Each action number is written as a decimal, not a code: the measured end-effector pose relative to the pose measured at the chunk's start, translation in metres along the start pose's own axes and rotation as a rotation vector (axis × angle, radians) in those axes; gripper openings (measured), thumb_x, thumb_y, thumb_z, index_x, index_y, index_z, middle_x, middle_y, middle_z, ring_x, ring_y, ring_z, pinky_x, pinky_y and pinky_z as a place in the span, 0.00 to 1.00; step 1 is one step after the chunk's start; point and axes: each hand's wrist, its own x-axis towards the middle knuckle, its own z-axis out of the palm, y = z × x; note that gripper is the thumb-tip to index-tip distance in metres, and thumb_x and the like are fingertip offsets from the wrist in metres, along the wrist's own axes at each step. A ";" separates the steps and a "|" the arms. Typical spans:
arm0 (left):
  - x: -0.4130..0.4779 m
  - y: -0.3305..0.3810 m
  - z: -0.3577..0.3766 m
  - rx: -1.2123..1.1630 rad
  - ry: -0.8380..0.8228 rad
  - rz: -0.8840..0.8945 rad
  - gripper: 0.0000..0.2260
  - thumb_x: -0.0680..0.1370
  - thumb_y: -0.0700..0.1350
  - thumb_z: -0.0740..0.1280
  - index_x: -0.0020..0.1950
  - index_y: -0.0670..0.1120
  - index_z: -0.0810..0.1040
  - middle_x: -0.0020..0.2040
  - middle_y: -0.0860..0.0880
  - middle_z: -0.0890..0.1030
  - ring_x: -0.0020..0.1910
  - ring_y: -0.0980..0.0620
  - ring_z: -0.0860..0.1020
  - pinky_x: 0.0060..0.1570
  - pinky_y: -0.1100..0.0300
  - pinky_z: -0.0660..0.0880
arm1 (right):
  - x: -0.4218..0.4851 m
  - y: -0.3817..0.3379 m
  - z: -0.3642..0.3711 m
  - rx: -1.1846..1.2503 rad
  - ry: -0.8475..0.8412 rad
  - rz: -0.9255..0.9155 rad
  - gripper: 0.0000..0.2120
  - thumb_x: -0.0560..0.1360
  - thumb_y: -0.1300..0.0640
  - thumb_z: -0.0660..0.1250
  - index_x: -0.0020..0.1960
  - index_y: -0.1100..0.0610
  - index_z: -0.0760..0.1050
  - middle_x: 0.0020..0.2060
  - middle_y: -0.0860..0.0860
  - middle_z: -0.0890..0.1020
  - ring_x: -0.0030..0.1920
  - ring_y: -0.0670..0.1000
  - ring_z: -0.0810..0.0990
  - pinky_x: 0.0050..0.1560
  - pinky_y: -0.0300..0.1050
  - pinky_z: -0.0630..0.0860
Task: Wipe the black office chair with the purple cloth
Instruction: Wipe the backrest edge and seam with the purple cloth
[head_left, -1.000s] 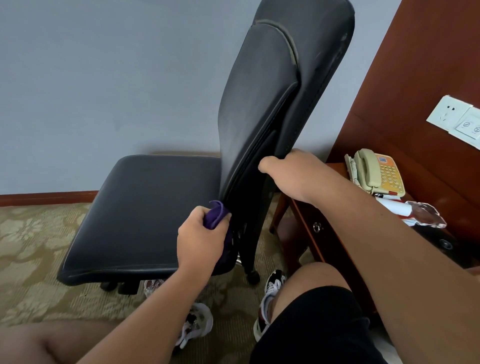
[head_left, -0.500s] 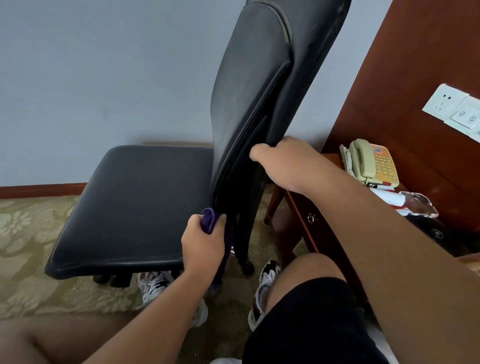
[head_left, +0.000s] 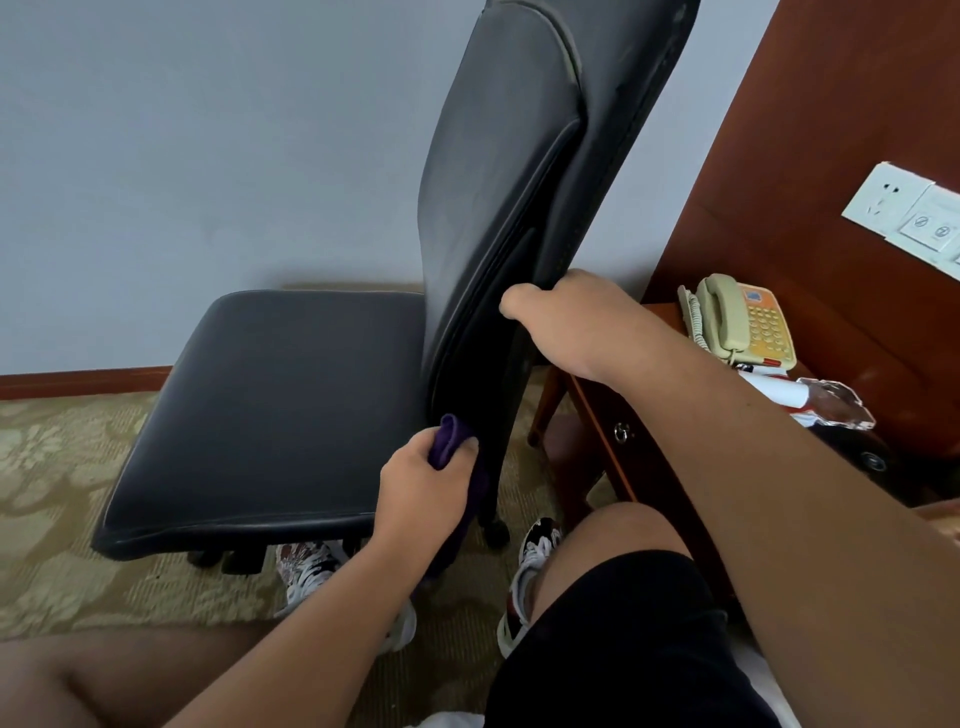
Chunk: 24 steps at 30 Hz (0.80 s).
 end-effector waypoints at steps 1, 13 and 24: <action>-0.003 0.007 -0.001 -0.005 -0.010 0.041 0.03 0.80 0.54 0.69 0.47 0.58 0.81 0.41 0.54 0.84 0.39 0.54 0.83 0.40 0.55 0.83 | 0.001 0.000 0.001 -0.004 0.003 -0.002 0.14 0.78 0.48 0.59 0.41 0.58 0.66 0.31 0.49 0.66 0.32 0.49 0.66 0.33 0.46 0.64; 0.015 0.000 0.010 0.449 0.078 0.464 0.08 0.81 0.48 0.67 0.59 0.53 0.82 0.43 0.54 0.79 0.39 0.52 0.78 0.39 0.52 0.79 | 0.000 0.000 -0.001 -0.034 -0.003 -0.013 0.25 0.80 0.49 0.58 0.65 0.69 0.73 0.41 0.60 0.76 0.35 0.53 0.70 0.39 0.53 0.73; 0.025 -0.014 0.016 0.698 -0.072 0.363 0.06 0.82 0.50 0.63 0.54 0.52 0.79 0.44 0.55 0.77 0.40 0.51 0.77 0.38 0.55 0.76 | -0.003 0.001 -0.012 -0.047 -0.063 -0.001 0.28 0.80 0.46 0.59 0.69 0.68 0.71 0.63 0.62 0.75 0.57 0.56 0.74 0.62 0.55 0.71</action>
